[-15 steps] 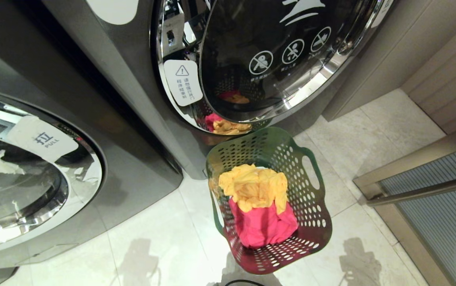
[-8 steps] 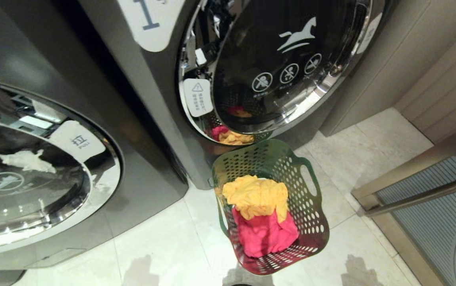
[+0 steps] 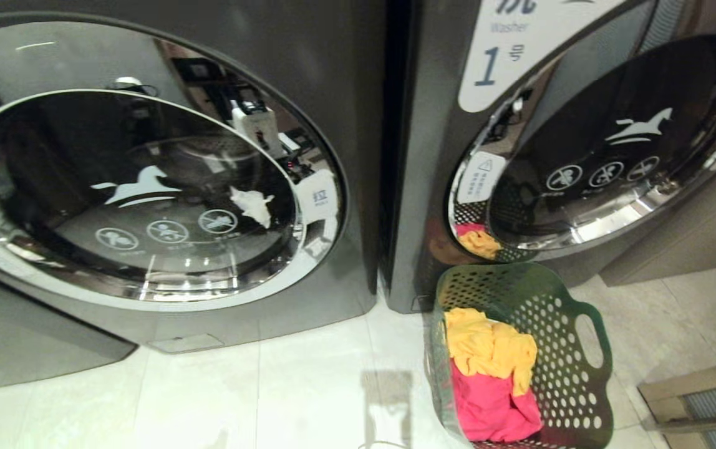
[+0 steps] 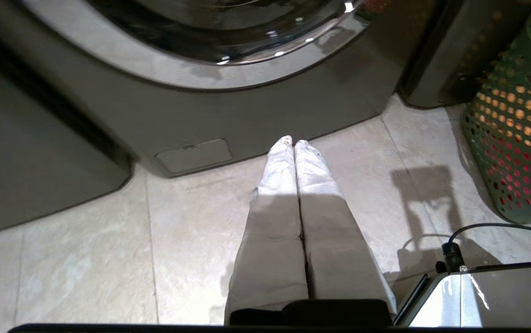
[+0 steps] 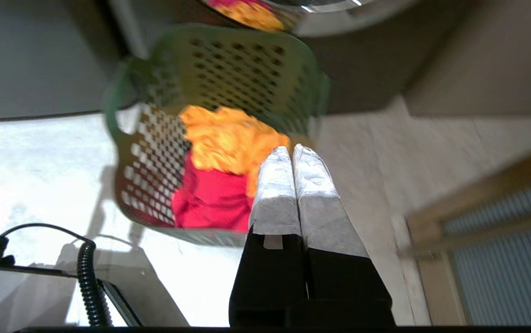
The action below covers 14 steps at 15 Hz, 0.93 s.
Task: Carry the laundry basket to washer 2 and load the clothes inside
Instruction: Open the lid of the washing machine
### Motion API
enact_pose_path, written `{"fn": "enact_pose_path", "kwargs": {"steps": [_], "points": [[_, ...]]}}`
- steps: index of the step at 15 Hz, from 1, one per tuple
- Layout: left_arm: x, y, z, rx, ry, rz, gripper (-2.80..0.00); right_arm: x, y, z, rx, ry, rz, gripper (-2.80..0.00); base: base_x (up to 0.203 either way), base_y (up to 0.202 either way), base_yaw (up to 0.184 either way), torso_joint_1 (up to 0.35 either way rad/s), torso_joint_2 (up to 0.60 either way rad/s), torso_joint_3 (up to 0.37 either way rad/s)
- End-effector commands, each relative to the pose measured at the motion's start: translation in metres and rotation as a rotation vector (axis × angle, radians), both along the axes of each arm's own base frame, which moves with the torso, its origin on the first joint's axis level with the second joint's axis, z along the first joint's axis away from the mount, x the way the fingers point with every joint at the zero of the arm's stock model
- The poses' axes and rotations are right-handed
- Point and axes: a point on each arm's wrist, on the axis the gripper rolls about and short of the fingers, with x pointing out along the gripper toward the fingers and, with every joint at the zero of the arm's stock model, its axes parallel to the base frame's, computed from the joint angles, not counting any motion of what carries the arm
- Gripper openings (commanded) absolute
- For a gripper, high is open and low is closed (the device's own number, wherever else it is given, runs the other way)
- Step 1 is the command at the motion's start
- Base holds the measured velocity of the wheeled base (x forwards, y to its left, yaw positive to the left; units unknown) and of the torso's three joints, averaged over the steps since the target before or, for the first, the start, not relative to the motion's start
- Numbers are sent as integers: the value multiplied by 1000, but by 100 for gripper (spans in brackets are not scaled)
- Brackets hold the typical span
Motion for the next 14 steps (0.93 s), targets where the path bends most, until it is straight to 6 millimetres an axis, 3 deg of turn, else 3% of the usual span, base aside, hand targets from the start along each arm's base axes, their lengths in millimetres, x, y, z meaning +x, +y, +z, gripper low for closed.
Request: {"fn": "enact_pose_path", "kwargs": {"steps": [1,4,14], "points": [[0,0,0,-1,1,0,-280,0,0,0,0,2,0,-280,0,-8,174,-2,-1,201],[0,0,0,-7,1,-1,-280,0,0,0,1,2,1,-280,4,-10,119,2,0,90],[0,0,0,-7,3,-2,-280,0,0,0,2,2,1,-280,0,0,0,0,0,0]]}}
